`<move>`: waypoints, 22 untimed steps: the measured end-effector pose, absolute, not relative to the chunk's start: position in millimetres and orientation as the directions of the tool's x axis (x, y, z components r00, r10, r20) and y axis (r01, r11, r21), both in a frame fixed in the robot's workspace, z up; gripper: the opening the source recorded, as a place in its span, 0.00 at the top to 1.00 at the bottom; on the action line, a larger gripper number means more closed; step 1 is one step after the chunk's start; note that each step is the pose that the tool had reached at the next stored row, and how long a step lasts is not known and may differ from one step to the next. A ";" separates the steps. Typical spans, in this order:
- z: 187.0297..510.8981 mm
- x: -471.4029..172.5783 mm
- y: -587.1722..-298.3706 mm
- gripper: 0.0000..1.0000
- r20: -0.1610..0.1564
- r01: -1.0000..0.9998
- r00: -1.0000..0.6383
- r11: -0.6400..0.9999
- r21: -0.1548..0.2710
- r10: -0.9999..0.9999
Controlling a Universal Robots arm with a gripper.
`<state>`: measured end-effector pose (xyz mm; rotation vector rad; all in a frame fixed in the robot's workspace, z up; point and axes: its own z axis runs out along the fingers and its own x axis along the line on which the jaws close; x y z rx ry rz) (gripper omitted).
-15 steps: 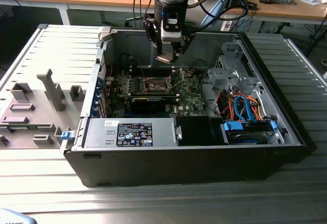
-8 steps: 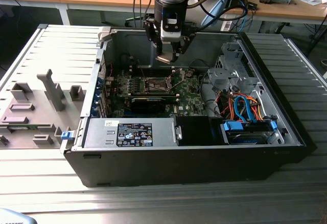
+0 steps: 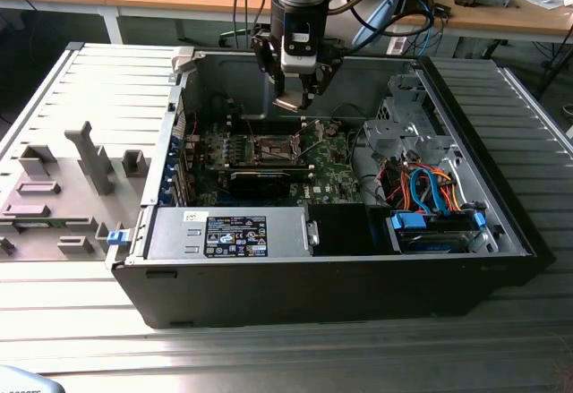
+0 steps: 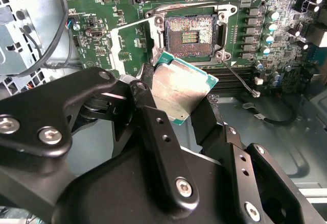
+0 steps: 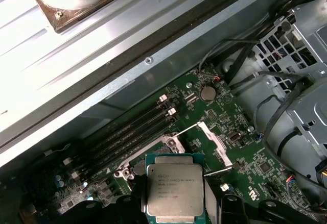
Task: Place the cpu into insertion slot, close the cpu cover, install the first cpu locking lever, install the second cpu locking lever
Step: 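Place the cpu into insertion slot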
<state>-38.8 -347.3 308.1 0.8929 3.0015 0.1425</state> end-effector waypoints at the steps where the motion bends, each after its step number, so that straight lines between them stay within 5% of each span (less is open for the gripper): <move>1: 308.1 -38.8 -347.3 0.46 0.019 0.546 -0.837 0.833 0.089 0.547; 22: 307.7 -38.8 -347.3 0.46 0.019 0.565 -0.824 0.820 0.089 0.566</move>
